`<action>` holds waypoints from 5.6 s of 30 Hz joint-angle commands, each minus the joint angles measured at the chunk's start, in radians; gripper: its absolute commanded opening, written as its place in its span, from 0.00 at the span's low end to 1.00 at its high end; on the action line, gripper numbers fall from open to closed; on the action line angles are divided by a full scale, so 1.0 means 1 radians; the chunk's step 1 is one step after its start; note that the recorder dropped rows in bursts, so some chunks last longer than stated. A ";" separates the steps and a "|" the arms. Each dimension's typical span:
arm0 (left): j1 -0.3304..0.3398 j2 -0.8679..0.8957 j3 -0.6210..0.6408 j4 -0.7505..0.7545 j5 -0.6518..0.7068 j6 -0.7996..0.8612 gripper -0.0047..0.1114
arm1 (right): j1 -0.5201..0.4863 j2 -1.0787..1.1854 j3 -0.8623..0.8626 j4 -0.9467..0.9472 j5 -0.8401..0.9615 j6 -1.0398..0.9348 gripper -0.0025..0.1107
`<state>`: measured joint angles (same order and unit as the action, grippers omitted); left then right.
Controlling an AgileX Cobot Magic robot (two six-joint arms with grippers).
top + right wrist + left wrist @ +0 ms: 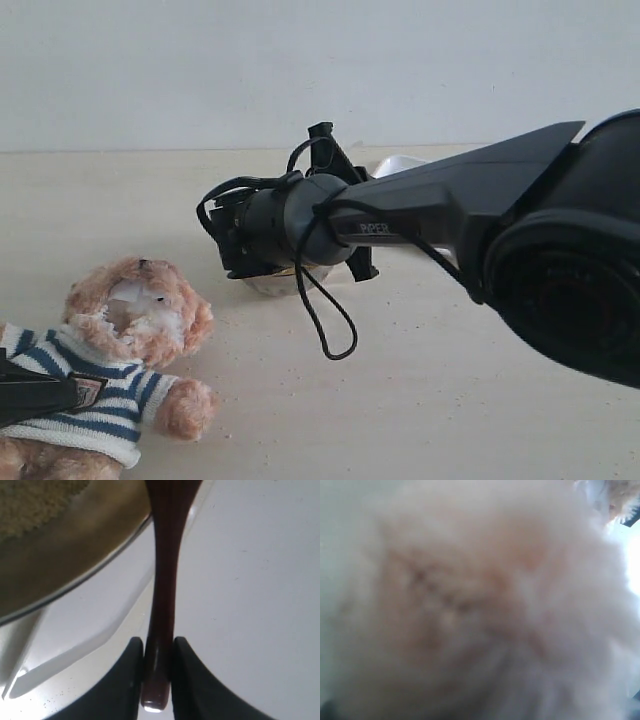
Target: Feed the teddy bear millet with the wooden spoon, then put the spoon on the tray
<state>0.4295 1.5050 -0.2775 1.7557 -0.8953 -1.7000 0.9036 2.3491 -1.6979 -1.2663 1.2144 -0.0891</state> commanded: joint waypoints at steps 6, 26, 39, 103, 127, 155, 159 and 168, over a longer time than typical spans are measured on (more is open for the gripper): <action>0.003 -0.009 0.004 -0.011 -0.020 0.004 0.09 | 0.033 -0.003 -0.005 0.062 0.007 0.014 0.03; 0.003 -0.009 0.004 -0.011 -0.020 0.004 0.09 | 0.064 -0.009 -0.005 0.156 0.007 -0.004 0.03; 0.003 -0.009 0.004 -0.011 -0.020 0.004 0.09 | 0.064 -0.060 -0.008 0.192 0.007 -0.036 0.03; 0.003 -0.009 0.004 -0.011 -0.022 0.004 0.09 | -0.027 -0.137 -0.011 0.462 0.007 -0.175 0.03; 0.003 -0.009 0.004 -0.011 -0.022 0.004 0.09 | -0.116 -0.143 -0.218 0.802 0.007 -0.137 0.03; 0.003 -0.009 0.004 -0.011 -0.022 0.004 0.09 | -0.163 -0.142 -0.218 0.870 0.007 -0.087 0.03; 0.003 -0.009 0.004 -0.011 -0.022 0.004 0.09 | -0.185 -0.144 -0.218 0.883 0.007 -0.079 0.03; 0.003 -0.009 0.004 -0.011 -0.022 0.004 0.09 | -0.185 -0.147 -0.148 0.950 0.007 -0.068 0.03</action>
<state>0.4295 1.5050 -0.2775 1.7557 -0.8953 -1.7000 0.7197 2.2210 -1.8765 -0.3042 1.2160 -0.1709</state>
